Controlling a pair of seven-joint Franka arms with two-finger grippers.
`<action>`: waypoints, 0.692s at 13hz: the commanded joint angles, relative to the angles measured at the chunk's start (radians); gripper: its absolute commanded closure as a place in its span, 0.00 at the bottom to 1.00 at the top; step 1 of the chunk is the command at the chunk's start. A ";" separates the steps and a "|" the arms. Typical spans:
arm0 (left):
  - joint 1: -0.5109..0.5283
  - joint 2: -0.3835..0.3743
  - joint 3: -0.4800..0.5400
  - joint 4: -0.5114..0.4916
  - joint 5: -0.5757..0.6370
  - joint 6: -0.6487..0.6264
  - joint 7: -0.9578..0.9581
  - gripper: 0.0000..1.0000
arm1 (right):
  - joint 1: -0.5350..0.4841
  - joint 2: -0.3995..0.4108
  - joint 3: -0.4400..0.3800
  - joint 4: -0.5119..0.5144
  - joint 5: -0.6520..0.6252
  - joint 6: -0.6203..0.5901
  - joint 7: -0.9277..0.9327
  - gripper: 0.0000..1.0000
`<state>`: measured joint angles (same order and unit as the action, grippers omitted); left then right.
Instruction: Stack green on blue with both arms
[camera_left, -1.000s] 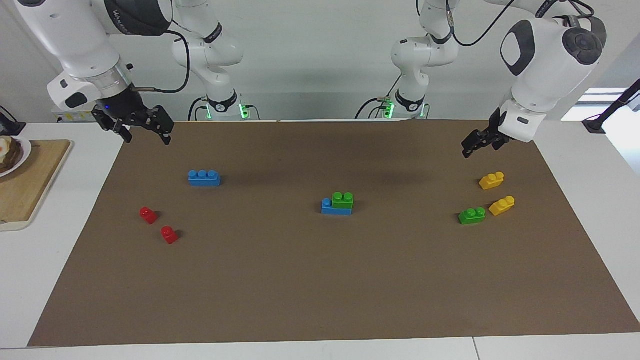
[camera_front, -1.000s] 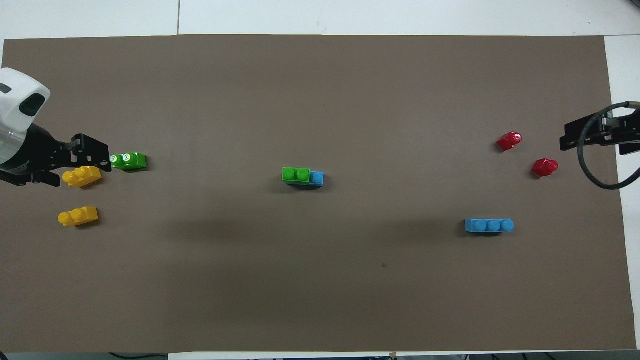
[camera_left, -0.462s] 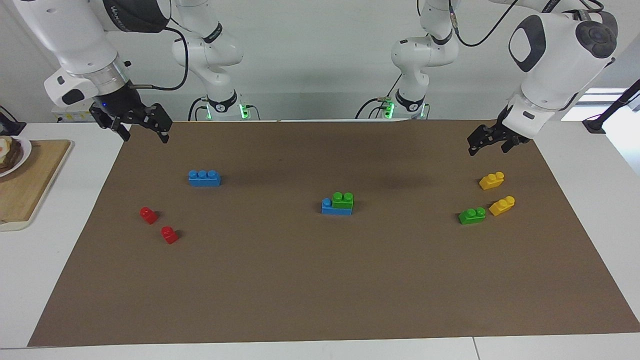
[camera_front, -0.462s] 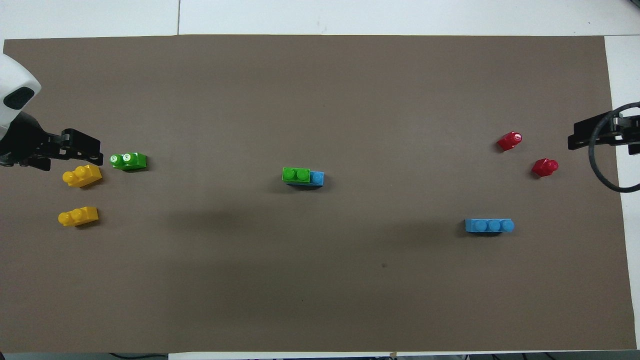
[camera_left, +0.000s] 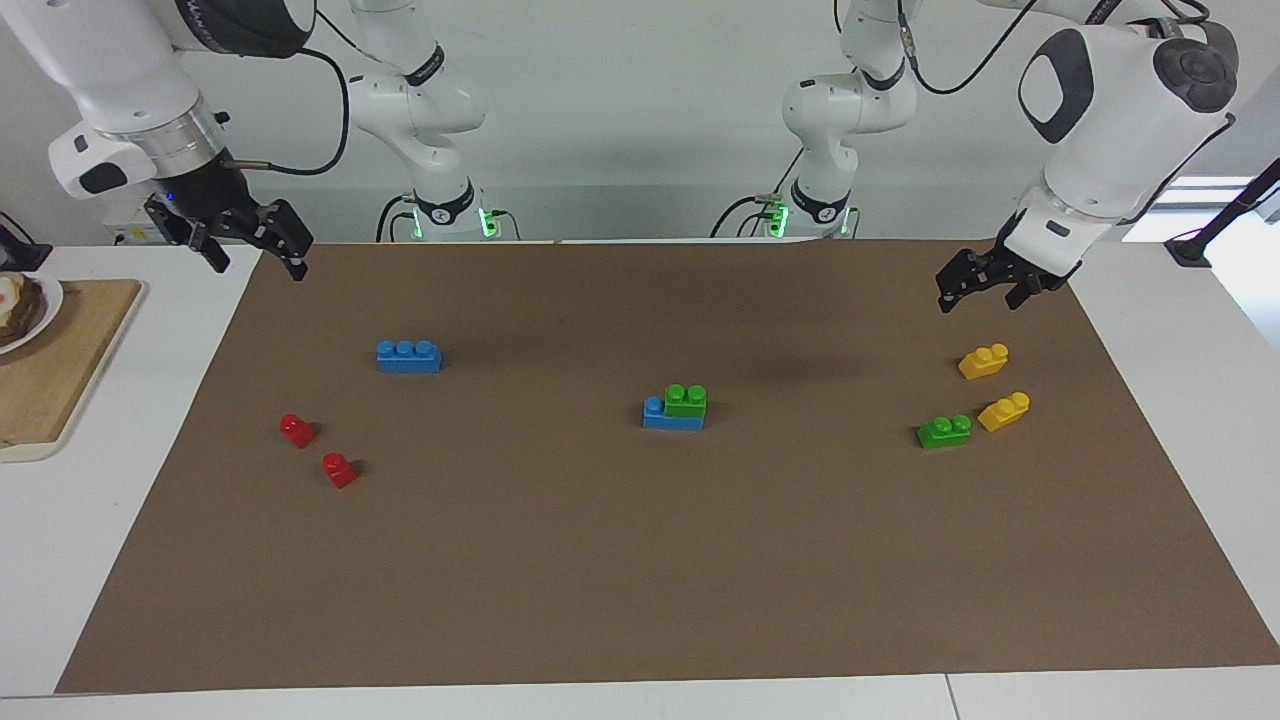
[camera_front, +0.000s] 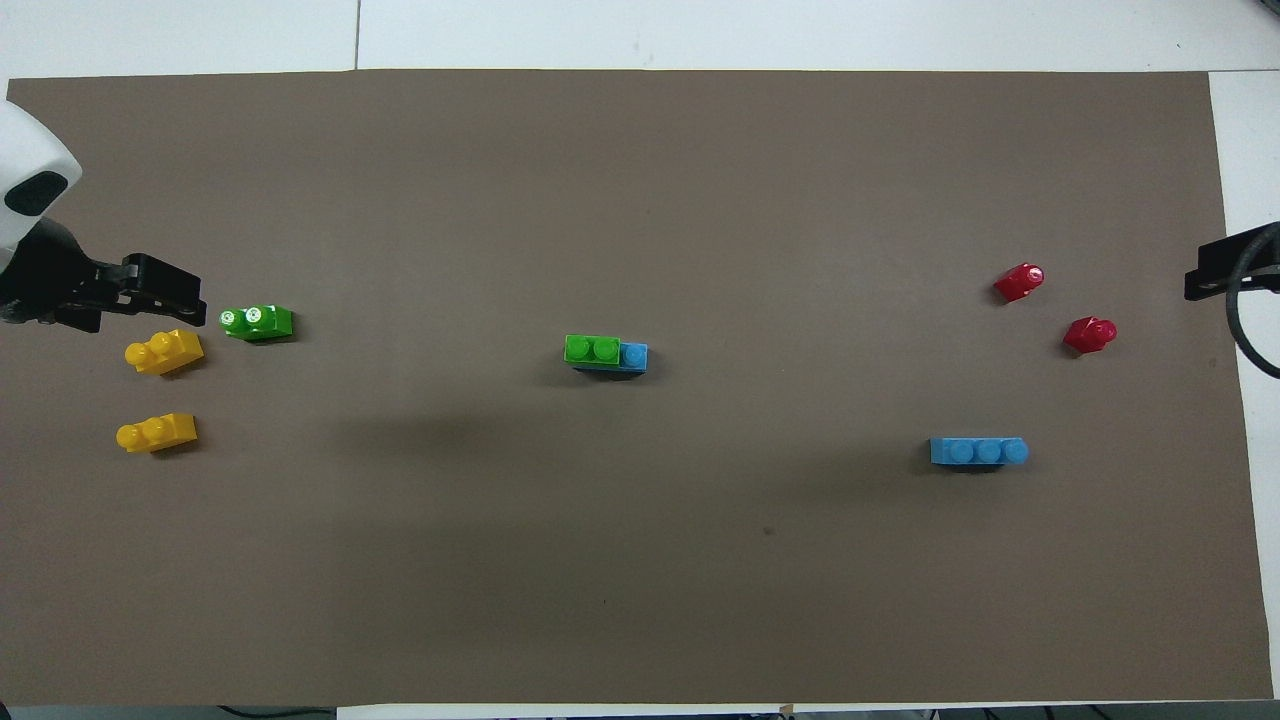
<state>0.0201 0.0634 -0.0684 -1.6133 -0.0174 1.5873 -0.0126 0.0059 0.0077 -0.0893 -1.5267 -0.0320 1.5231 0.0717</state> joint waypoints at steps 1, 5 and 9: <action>0.003 0.010 -0.007 0.016 0.024 0.016 0.019 0.00 | -0.015 -0.026 0.019 -0.029 -0.023 -0.011 -0.013 0.01; 0.001 0.009 -0.007 0.013 0.024 0.023 0.017 0.00 | -0.014 -0.029 0.025 -0.036 -0.022 -0.008 -0.009 0.01; 0.000 0.013 -0.001 0.026 0.024 0.004 0.017 0.00 | -0.014 -0.029 0.026 -0.036 -0.008 -0.006 -0.004 0.00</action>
<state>0.0199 0.0634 -0.0705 -1.6133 -0.0165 1.6018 -0.0091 0.0060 0.0063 -0.0769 -1.5335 -0.0326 1.5224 0.0717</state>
